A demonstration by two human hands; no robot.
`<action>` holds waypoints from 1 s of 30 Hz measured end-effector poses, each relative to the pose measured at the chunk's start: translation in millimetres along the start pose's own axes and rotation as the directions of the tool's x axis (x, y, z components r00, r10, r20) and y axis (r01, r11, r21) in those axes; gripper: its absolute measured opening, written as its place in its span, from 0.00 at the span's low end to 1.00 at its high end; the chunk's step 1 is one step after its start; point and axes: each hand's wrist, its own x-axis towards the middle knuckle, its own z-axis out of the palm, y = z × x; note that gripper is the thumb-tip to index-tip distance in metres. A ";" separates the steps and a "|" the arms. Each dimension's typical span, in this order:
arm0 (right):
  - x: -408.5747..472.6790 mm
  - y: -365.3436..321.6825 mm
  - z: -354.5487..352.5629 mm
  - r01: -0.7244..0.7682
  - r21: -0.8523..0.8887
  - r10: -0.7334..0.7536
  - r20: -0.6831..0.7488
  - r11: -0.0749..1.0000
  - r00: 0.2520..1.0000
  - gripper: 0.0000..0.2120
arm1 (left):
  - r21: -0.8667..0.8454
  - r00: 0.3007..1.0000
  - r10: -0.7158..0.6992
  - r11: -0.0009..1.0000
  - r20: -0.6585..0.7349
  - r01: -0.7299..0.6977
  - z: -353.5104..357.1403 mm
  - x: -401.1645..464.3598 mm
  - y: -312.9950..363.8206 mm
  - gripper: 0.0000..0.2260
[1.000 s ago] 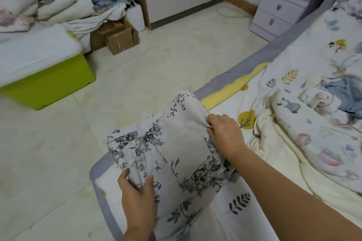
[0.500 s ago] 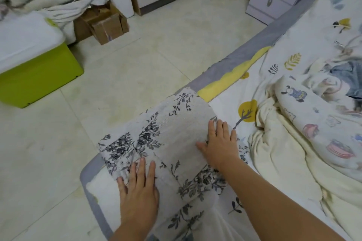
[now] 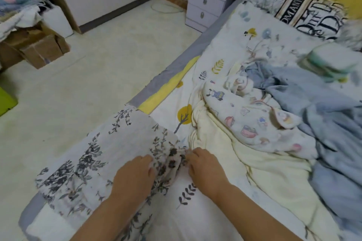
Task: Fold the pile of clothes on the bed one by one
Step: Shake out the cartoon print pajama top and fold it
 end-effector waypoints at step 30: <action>-74.2 272.1 -38.6 -0.665 0.052 0.666 -0.011 0.745 0.746 0.16 | 0.247 0.856 0.479 0.820 0.195 -0.516 105.0 143.8 248.1 0.09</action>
